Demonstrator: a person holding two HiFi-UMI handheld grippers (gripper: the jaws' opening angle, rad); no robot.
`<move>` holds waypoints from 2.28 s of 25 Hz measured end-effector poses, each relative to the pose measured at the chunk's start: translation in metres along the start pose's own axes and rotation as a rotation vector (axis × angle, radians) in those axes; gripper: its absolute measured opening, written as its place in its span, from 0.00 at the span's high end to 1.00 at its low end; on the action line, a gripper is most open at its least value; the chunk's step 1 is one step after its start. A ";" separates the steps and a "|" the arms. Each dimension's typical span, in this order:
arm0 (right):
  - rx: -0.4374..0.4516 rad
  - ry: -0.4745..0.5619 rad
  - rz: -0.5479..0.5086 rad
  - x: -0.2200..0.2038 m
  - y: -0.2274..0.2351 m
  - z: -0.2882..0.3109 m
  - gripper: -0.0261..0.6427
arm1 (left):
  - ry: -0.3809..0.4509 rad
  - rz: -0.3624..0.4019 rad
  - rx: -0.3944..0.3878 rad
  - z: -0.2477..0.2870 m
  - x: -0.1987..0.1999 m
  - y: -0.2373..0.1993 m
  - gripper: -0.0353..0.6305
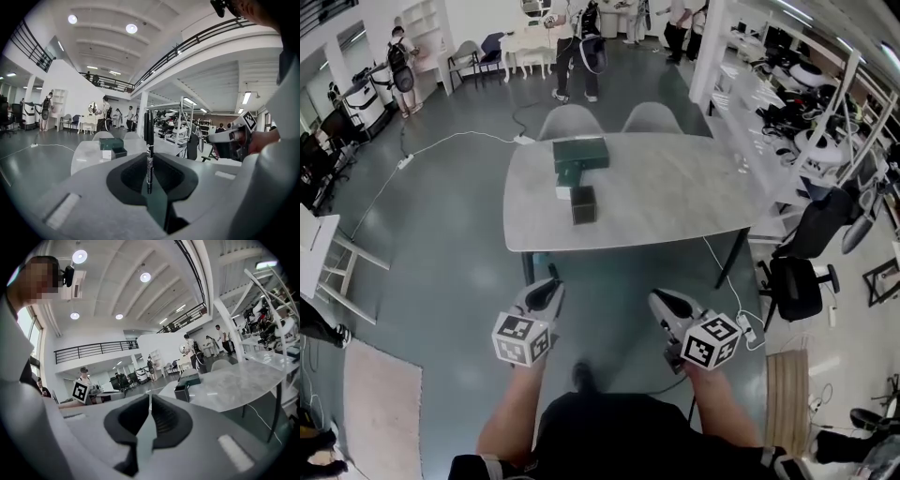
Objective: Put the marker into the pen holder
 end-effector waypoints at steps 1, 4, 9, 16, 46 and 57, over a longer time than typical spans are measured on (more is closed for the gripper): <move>-0.003 0.002 0.001 0.005 0.001 0.012 0.93 | 0.002 0.003 -0.003 0.003 0.002 -0.012 0.87; -0.020 0.003 0.000 0.016 0.005 0.049 0.93 | 0.016 0.009 -0.003 0.010 0.008 -0.048 0.87; -0.029 0.001 0.005 0.027 0.009 0.098 0.93 | 0.022 0.003 -0.013 0.026 0.014 -0.096 0.87; 0.022 -0.018 0.015 0.035 0.010 0.152 0.93 | -0.001 -0.014 -0.010 0.053 0.011 -0.133 0.87; 0.189 -0.024 0.045 0.141 0.257 0.305 0.94 | -0.050 -0.061 0.141 0.320 0.077 -0.198 0.87; 0.224 -0.064 0.071 0.129 0.240 0.334 0.94 | -0.066 -0.105 0.132 0.331 0.068 -0.213 0.87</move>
Point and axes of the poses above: the fingertips, and each gripper's own axes: z forward along the fingers, y to its right, x out of its top, the point moved 4 cm from there along -z, backward along the fingers, and after that the axes turned 1 degree about z, right-handed, at the moved point
